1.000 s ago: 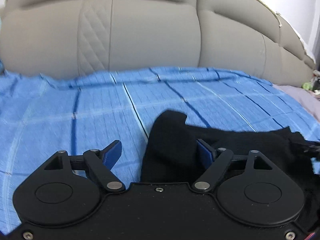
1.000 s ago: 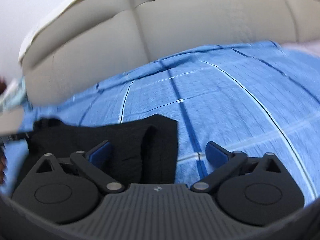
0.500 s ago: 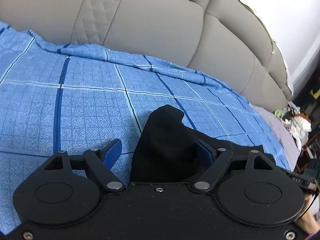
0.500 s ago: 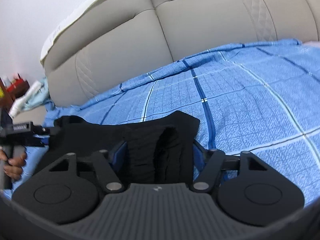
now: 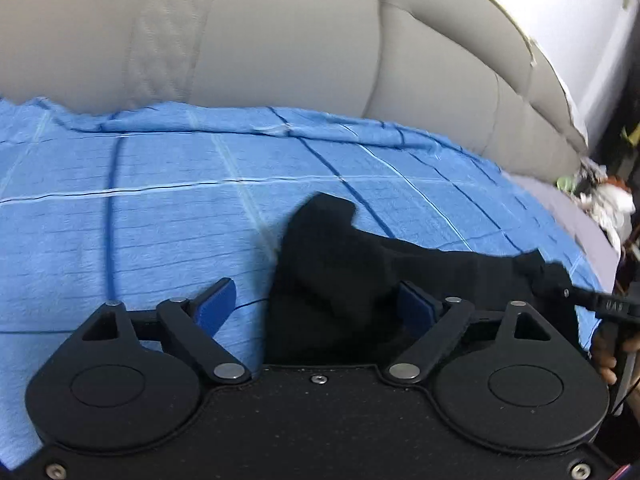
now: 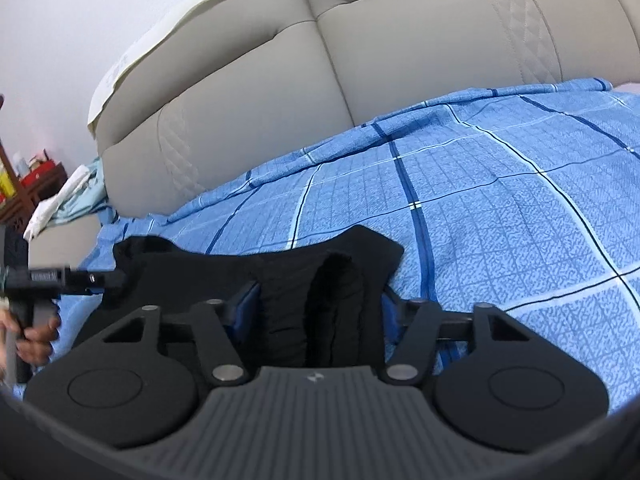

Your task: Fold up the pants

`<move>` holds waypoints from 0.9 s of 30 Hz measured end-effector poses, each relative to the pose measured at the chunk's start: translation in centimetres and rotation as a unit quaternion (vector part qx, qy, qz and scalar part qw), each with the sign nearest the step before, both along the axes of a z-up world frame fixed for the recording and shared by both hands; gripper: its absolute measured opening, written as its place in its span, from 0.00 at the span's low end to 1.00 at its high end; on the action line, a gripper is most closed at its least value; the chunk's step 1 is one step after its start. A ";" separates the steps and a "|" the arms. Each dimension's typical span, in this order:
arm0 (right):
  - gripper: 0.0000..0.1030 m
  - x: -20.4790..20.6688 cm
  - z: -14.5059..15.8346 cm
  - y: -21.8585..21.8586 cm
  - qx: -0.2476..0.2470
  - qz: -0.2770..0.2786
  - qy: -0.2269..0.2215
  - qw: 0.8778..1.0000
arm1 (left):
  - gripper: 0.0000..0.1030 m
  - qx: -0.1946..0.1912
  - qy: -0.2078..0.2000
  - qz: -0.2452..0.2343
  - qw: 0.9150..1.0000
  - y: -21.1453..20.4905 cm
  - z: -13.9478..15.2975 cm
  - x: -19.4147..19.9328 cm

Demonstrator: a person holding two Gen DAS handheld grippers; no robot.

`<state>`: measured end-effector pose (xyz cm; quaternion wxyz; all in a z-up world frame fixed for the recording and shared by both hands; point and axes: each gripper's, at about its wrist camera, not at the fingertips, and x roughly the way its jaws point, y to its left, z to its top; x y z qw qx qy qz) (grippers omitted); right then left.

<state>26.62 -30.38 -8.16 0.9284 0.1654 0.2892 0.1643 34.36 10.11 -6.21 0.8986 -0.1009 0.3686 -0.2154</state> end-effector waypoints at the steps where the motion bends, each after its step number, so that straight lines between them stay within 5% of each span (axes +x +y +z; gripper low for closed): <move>1: 0.53 0.1 0.0 0.0 0.004 -0.003 0.001 1.000 | 0.89 0.005 -0.008 -0.004 1.000 -0.7 0.0 0.2; 4: 0.44 0.1 0.0 0.1 0.014 -0.004 0.006 1.000 | 0.88 0.035 -0.022 0.005 0.999 -2.8 -0.2 1.0; 8: 0.35 0.2 0.2 0.1 0.031 -0.014 0.020 0.999 | 0.39 0.066 -0.023 0.061 0.996 -4.8 0.5 0.5; 11: 0.31 0.4 1.0 0.7 0.020 -0.018 0.020 0.999 | 0.27 0.055 -0.032 0.095 0.993 -4.7 0.6 -0.4; 21: 0.27 8.3 3.6 5.0 -0.027 0.002 -0.010 1.000 | 0.24 0.050 -0.063 0.202 0.976 -2.6 2.5 5.5; 27: 0.28 16.1 3.0 7.5 -0.050 0.012 0.001 0.999 | 0.24 0.108 -0.069 0.232 0.964 -2.7 2.0 11.5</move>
